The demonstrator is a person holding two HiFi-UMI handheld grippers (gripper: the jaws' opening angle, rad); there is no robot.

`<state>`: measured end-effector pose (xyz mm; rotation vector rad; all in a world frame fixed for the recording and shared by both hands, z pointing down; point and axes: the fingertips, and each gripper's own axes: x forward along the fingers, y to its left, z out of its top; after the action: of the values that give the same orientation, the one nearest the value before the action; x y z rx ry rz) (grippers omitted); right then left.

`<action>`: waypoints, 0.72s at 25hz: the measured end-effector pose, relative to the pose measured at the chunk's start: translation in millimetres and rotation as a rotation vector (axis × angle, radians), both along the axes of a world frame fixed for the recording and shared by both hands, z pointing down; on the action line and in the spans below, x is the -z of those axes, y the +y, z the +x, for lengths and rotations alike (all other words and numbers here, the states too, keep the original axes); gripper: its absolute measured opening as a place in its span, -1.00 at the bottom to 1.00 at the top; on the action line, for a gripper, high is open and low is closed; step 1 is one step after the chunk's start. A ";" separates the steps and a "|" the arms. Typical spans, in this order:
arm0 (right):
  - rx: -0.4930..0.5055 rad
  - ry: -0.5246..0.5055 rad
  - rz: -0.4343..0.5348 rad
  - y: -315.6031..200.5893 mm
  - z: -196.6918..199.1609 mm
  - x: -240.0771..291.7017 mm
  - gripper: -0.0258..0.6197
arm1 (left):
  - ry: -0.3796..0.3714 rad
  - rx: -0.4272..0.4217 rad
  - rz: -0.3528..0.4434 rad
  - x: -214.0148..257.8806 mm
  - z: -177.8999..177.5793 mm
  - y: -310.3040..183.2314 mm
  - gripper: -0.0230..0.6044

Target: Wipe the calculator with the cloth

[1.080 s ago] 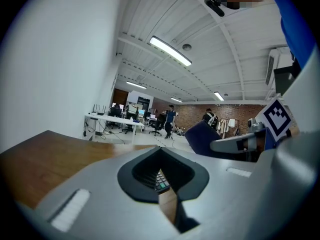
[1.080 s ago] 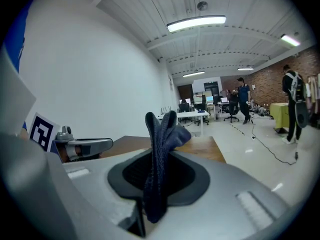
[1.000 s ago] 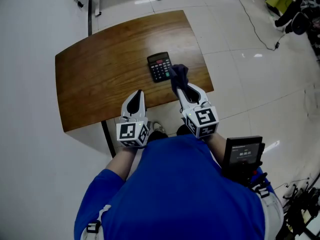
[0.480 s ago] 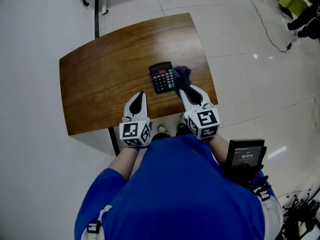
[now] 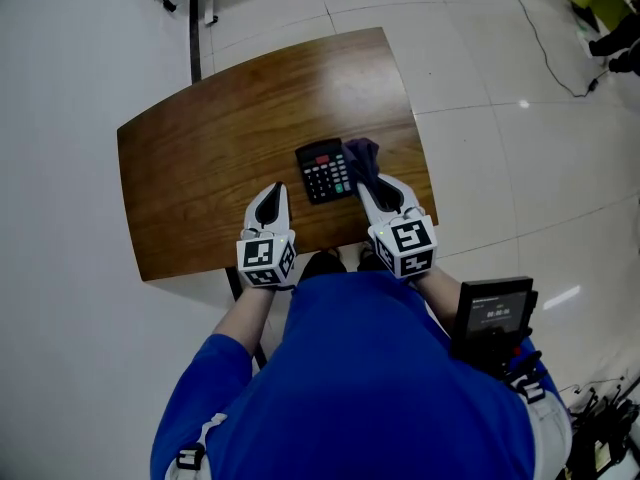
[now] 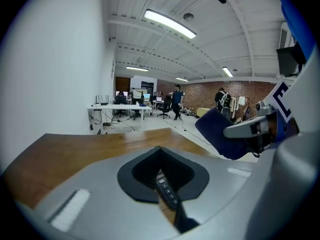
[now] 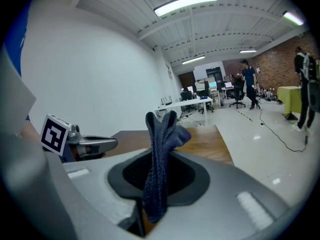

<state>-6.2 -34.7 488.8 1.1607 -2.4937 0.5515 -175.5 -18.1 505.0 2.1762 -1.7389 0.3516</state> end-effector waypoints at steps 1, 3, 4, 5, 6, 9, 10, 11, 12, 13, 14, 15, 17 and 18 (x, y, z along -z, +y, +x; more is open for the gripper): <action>0.001 0.009 -0.005 -1.7 -0.4 -1.2 -0.70 | 0.002 -0.013 -0.007 -2.7 -0.6 -5.3 -0.91; -0.003 0.030 -0.019 -5.4 -0.9 -4.1 -0.70 | 0.011 -0.041 -0.028 -10.2 -1.4 -16.4 -0.91; -0.009 0.040 -0.030 -6.2 -1.0 -5.5 -0.70 | 0.014 -0.057 -0.042 -14.9 -1.9 -20.8 -0.91; -0.015 0.049 -0.042 -7.0 -1.6 -6.6 -0.70 | 0.016 -0.074 -0.057 -19.3 -3.0 -25.1 -0.91; -0.022 0.057 -0.053 -8.1 -2.8 -7.1 -0.70 | 0.016 -0.092 -0.071 -23.0 -4.6 -30.1 -0.91; -0.041 0.084 -0.078 -13.4 -4.0 -8.1 -0.70 | 0.027 -0.164 -0.105 -32.4 -3.5 -48.1 -0.91; -0.047 0.094 -0.086 -14.6 -3.1 -8.5 -0.70 | 0.037 -0.197 -0.117 -35.2 0.3 -53.5 -0.91; -0.052 0.103 -0.094 -15.2 -2.4 -9.0 -0.70 | 0.049 -0.232 -0.130 -37.9 4.6 -57.8 -0.91; -0.058 0.111 -0.102 -15.6 -2.1 -9.8 -0.70 | 0.061 -0.266 -0.144 -40.7 8.4 -61.3 -0.91; -0.063 0.117 -0.109 -16.2 -2.0 -11.1 -0.70 | 0.074 -0.297 -0.158 -43.7 11.9 -64.8 -0.91; -0.069 0.123 -0.115 -17.1 -2.0 -13.1 -0.70 | 0.088 -0.326 -0.171 -47.2 15.2 -68.3 -0.87; -0.075 0.130 -0.120 -17.6 -1.7 -16.1 -0.70 | 0.101 -0.351 -0.182 -51.1 18.8 -71.3 -0.85; -0.086 0.148 -0.128 -17.2 0.4 -24.1 -0.70 | 0.120 -0.393 -0.198 -58.5 26.6 -75.5 -0.80; -0.092 0.160 -0.131 -17.2 1.8 -28.4 -0.70 | 0.126 -0.409 -0.203 -61.4 30.3 -77.3 -0.80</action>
<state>-4.5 -51.8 517.3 1.2227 -2.2444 0.6118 -145.3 -95.4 566.4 2.3333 -1.1324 0.4557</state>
